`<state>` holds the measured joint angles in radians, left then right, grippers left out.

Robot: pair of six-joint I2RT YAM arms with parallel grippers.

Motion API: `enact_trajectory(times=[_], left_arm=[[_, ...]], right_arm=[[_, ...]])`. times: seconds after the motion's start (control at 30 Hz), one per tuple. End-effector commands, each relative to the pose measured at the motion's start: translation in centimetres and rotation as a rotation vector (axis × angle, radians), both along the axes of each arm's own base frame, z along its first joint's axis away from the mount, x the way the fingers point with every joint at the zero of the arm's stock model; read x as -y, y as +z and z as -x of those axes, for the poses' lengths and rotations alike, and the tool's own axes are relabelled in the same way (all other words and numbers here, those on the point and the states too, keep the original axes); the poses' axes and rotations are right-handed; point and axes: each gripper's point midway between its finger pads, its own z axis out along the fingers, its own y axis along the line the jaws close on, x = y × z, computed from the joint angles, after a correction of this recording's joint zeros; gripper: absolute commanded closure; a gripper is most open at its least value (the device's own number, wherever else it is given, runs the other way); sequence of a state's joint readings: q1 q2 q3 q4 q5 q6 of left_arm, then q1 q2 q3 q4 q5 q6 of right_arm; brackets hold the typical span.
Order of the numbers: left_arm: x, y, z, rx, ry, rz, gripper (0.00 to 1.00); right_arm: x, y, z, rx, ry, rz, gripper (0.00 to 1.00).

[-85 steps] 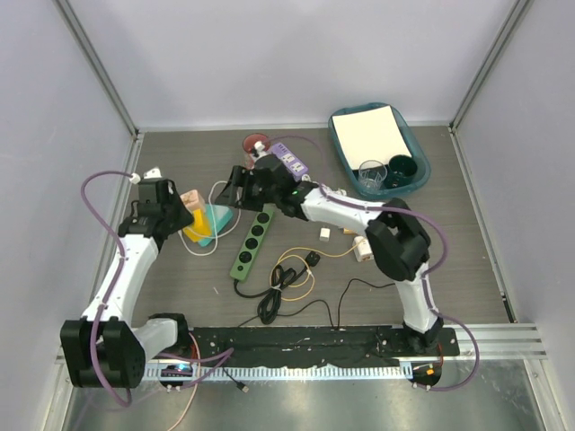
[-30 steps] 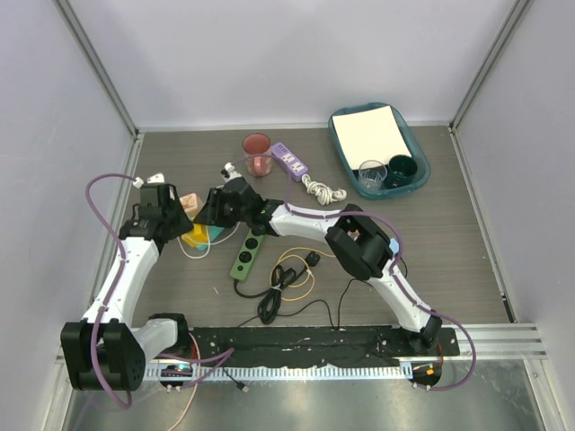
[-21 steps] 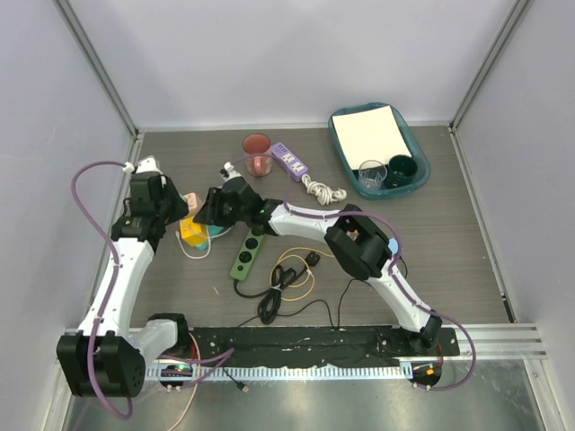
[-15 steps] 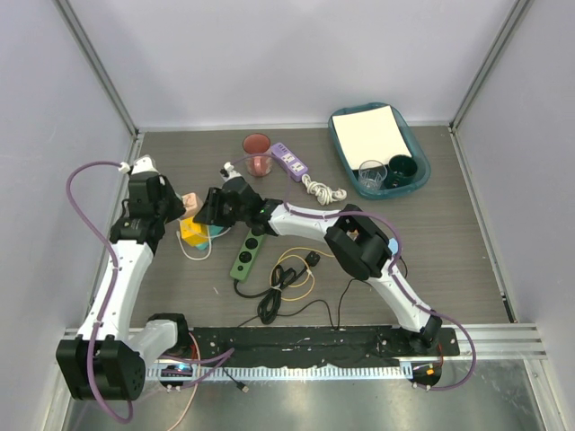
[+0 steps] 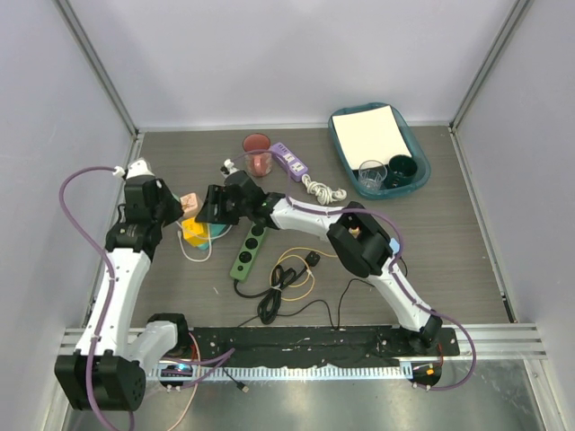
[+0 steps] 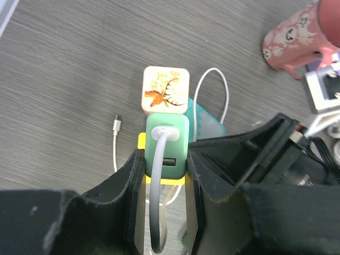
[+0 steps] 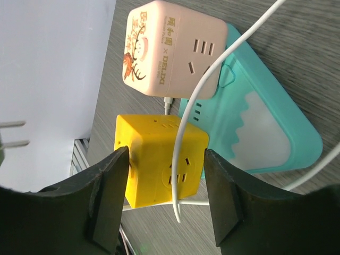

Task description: Pull the plug off the socket

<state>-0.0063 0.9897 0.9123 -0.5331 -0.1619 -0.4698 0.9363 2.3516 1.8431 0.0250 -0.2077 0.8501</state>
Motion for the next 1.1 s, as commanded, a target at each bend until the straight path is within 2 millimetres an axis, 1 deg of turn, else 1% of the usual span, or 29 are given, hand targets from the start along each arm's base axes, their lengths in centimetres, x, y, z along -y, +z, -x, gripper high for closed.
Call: enact_trajectory(times=[0.0,0.03,0.07,0.1,0.13,0.17,0.2,0.23,0.27,0.3,0.33,0.4,0.47,0.5,0.53,0.57,0.6,0.67,0.7,0.77,0.8,0.83,0.97,1.0,1.07], left_arm=[[1.2,2.4,1.2,0.066,-0.02,0.076,1.0],[1.0,2.2,1.6,0.058,-0.012,0.073,1.0],[0.9,1.8,2.3,0.032,-0.002,0.068,1.0],[0.7,1.9,2.8,0.032,0.004,0.065,1.0],[0.8,1.3,3.4,0.007,0.008,0.069,1.0],[0.8,0.9,3.8,-0.002,0.015,0.079,1.0],[1.0,0.9,4.2,0.004,0.031,0.109,1.0],[1.0,-0.4,4.8,-0.025,0.049,0.121,1.0],[0.9,-0.9,5.1,-0.033,0.071,0.131,1.0],[0.5,-1.5,5.4,-0.041,0.107,0.134,1.0],[0.3,-2.6,6.0,-0.062,0.148,0.153,1.0],[-0.2,-4.0,6.6,-0.093,0.208,0.161,1.0],[-0.7,-5.2,7.4,-0.123,0.278,0.173,1.0],[-0.9,-6.1,7.8,-0.142,0.298,0.174,1.0],[-1.3,-6.5,8.0,-0.143,0.34,0.174,0.98],[-1.6,-6.8,8.3,-0.145,0.359,0.171,0.95],[-1.8,-7.2,8.5,-0.152,0.38,0.168,0.87],[-2.2,-7.5,8.6,-0.146,0.409,0.161,0.76],[-2.2,-7.8,8.6,-0.151,0.41,0.158,0.65],[-2.3,-8.2,8.6,-0.167,0.418,0.155,0.57],[-2.3,-8.4,8.5,-0.174,0.42,0.152,0.5],[-2.3,-8.6,8.4,-0.178,0.419,0.152,0.48],[-2.4,-9.0,7.9,-0.201,0.424,0.14,0.38],[-2.5,-8.9,7.8,-0.212,0.425,0.133,0.33],[-2.8,-8.6,7.5,-0.221,0.424,0.113,0.27]], right_arm=[[0.4,2.5,-0.2,0.014,0.049,0.008,0.38],[0.5,3.3,-0.4,0.019,0.046,-0.005,0.37],[0.6,3.6,-0.6,0.022,0.043,-0.009,0.36],[1.1,4.0,-1.0,0.023,0.033,-0.012,0.35],[1.4,4.7,-1.2,0.029,0.02,-0.018,0.35],[2.0,4.5,-1.4,0.024,0.009,-0.01,0.34],[2.4,4.9,-2.0,0.027,-0.004,-0.021,0.34],[2.8,6.0,-2.1,0.033,-0.009,-0.042,0.34],[3.2,5.6,-2.0,0.027,-0.01,-0.039,0.34],[3.4,6.0,-2.2,0.031,-0.015,-0.05,0.34],[3.7,6.4,-2.2,0.037,-0.013,-0.056,0.33],[4.3,7.1,-1.9,0.045,-0.012,-0.061,0.33],[5.0,7.5,-1.6,0.057,-0.016,-0.055,0.33],[5.2,7.5,-1.5,0.059,-0.018,-0.052,0.33],[5.4,7.6,-1.4,0.063,-0.021,-0.049,0.33],[5.8,7.8,-1.2,0.067,-0.023,-0.044,0.33],[5.9,7.6,-1.2,0.068,-0.024,-0.039,0.33],[6.3,7.4,-0.9,0.068,-0.025,-0.031,0.33],[6.2,8.1,-1.1,0.089,-0.027,-0.05,0.33],[6.5,7.8,-0.9,0.087,-0.029,-0.044,0.33],[6.6,8.0,-0.8,0.087,-0.032,-0.047,0.33],[6.7,7.6,-0.8,0.083,-0.033,-0.042,0.33],[7.0,7.7,-0.6,0.084,-0.035,-0.043,0.33],[7.0,7.7,-0.6,0.088,-0.033,-0.041,0.33],[7.3,7.7,-0.5,0.089,-0.036,-0.037,0.33]])
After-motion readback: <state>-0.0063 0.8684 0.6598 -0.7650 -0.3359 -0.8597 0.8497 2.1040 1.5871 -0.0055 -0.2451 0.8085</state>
